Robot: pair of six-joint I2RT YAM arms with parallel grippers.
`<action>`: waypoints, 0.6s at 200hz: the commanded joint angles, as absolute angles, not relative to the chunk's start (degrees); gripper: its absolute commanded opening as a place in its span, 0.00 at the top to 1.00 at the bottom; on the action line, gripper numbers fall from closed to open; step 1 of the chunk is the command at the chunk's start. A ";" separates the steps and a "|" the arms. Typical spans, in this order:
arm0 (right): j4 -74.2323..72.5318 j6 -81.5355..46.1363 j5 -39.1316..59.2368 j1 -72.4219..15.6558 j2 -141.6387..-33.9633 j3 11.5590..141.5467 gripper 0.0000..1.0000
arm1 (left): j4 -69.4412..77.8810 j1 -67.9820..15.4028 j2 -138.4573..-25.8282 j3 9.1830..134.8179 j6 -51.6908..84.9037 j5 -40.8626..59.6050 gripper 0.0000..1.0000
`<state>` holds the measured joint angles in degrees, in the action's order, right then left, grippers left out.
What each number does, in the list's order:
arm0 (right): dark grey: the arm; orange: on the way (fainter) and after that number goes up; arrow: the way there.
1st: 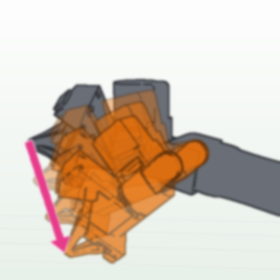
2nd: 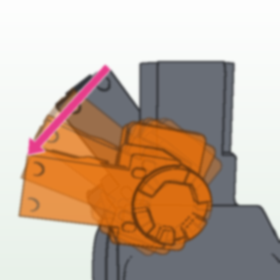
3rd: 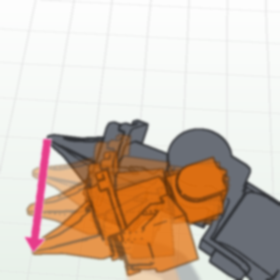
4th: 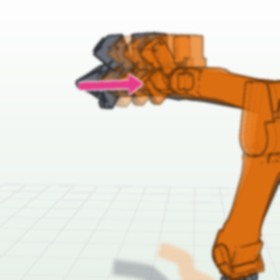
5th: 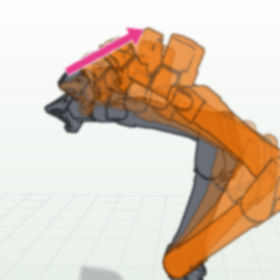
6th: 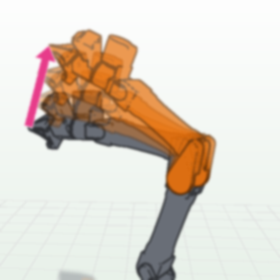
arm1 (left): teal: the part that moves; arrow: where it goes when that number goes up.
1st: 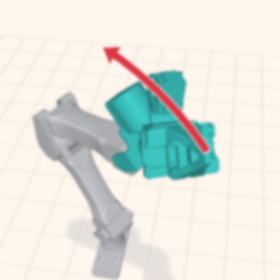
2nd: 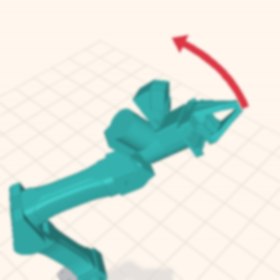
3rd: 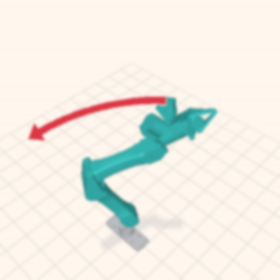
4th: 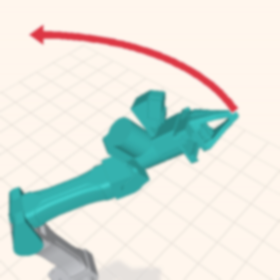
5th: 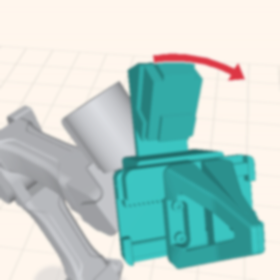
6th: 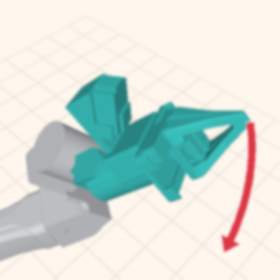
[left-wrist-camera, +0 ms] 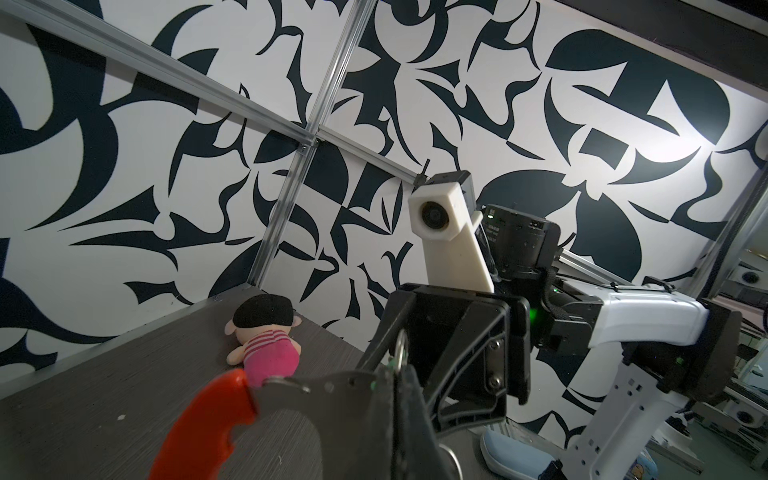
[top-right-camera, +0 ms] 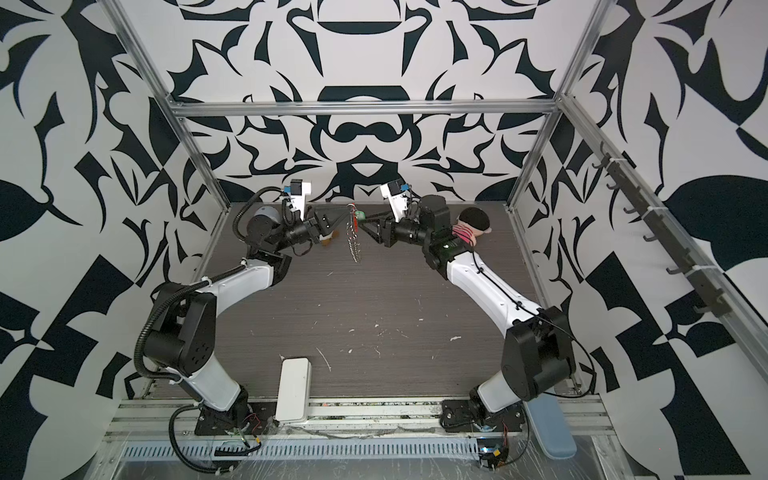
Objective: Put the keys on the keyring
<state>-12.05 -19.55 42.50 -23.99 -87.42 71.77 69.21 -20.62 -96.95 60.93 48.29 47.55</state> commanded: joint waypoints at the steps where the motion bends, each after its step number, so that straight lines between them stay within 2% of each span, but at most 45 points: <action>1: -13.30 -18.75 45.16 -24.34 -86.73 74.98 0.57 | 72.52 -20.56 -95.82 60.89 49.26 47.29 1.00; 78: -10.13 -15.61 45.35 -25.05 -88.94 78.21 0.60 | 71.96 -20.52 -96.24 61.79 49.64 47.82 1.00; 103: -8.53 -14.49 45.48 -25.14 -89.28 79.10 0.67 | 72.16 -20.56 -96.40 62.32 50.14 48.16 1.00; 120: -7.81 -13.87 45.27 -25.16 -89.05 79.28 0.76 | 72.33 -20.55 -96.52 62.69 50.32 48.16 1.00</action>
<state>-8.01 -15.75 44.56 -24.86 -89.84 76.40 69.19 -20.62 -96.95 60.93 49.10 47.77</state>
